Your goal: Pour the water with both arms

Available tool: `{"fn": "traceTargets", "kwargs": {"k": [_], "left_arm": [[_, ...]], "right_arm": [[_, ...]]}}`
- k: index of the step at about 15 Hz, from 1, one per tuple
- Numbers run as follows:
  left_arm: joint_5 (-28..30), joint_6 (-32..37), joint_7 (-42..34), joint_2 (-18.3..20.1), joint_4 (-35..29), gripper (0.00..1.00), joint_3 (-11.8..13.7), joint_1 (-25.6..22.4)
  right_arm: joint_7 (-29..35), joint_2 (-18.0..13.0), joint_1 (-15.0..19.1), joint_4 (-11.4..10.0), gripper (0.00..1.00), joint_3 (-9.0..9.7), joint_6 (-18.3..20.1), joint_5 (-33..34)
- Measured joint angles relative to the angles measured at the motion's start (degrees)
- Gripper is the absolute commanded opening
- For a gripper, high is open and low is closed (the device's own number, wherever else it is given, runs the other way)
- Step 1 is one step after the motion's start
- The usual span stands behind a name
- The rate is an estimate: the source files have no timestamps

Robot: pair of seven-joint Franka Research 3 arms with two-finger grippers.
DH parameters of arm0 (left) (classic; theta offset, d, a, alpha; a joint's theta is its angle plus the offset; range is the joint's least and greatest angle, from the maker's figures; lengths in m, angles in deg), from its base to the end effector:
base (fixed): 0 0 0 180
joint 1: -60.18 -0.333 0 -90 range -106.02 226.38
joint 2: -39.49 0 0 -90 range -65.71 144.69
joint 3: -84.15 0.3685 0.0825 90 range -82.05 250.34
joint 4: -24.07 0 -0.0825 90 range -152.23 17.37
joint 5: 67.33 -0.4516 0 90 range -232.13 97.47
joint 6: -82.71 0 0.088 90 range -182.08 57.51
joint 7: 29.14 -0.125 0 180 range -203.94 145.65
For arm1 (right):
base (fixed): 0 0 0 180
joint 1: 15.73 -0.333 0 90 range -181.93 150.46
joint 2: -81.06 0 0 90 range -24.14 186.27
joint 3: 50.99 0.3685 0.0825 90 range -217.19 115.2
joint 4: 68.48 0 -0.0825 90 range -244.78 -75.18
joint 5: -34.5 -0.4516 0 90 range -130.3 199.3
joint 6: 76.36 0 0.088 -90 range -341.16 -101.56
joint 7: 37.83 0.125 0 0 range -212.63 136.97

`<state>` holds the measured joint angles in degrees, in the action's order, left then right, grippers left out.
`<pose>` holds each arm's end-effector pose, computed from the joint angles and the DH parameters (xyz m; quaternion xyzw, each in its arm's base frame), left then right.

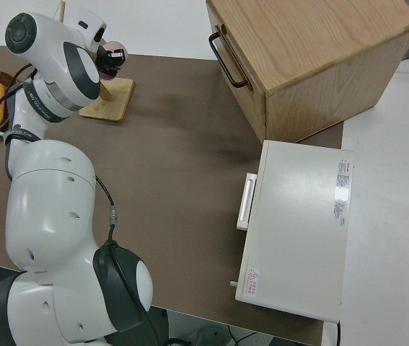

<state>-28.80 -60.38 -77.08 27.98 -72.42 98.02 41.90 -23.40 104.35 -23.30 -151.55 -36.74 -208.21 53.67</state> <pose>0.6463 0.3852 0.5697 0.9223 0.0558 0.3824 0.0027 0.7680 0.2580 0.5248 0.9612 0.1220 0.2459 0.0260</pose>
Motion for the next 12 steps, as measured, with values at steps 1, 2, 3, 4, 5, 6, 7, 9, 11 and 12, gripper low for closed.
{"fn": "traceTargets", "kwargs": {"k": [1, 2, 3, 4, 5, 6, 7, 9, 11, 12], "left_arm": [[-1.8, 1.3, 2.0, 0.8, 0.2, 0.13, -0.1, 0.0], [-3.4, 2.5, 3.9, 1.8, 0.3, 0.13, -0.1, 0.1], [-4.5, 3.6, 5.6, 2.7, 0.3, 0.13, -0.2, 0.4], [-5.9, 4.5, 7.3, 3.6, 0.3, 0.13, -0.2, 0.7], [-7.7, 5.6, 9.2, 4.5, 0.3, 0.13, -0.2, 1.1], [-9.2, 6.7, 11.3, 5.5, 0.3, 0.13, -0.1, 1.6], [-11.1, 7.9, 13.7, 6.5, 0.2, 0.13, -0.1, 2.3], [-14.6, 9.7, 17.4, 8.2, 0.0, 0.13, -0.1, 3.4], [-18.3, 11.6, 21.5, 10.4, -0.9, 0.13, -0.1, 4.8], [-19.5, 12.4, 22.9, 11.4, -1.5, 0.13, -0.2, 5.4]], "right_arm": [[-0.9, -0.4, 0.5, -0.1, 0.0, 0.05, 0.6, -0.1], [-2.4, -0.8, 1.3, -0.5, 0.0, 0.08, 1.0, -0.2], [-3.8, -1.3, 2.1, -1.1, 0.0, 0.1, 1.2, -0.2], [-4.9, -1.8, 3.0, -1.9, 0.0, 0.09, 1.2, -0.2], [-5.9, -2.4, 3.6, -2.7, 0.0, 0.1, 1.2, -0.3], [-7.0, -2.9, 4.2, -3.5, 0.0, 0.11, 1.3, -0.3], [-8.3, -3.6, 4.8, -4.4, 0.0, 0.11, 1.3, -0.3], [-9.1, -4.5, 5.4, -5.5, 0.0, 0.11, 2.8, -1.6], [-9.5, -5.4, 5.6, -5.9, 0.0, 0.11, 7.2, -3.3], [-9.5, -5.8, 5.6, -6.1, 0.0, 0.13, 9.3, -3.7]]}}
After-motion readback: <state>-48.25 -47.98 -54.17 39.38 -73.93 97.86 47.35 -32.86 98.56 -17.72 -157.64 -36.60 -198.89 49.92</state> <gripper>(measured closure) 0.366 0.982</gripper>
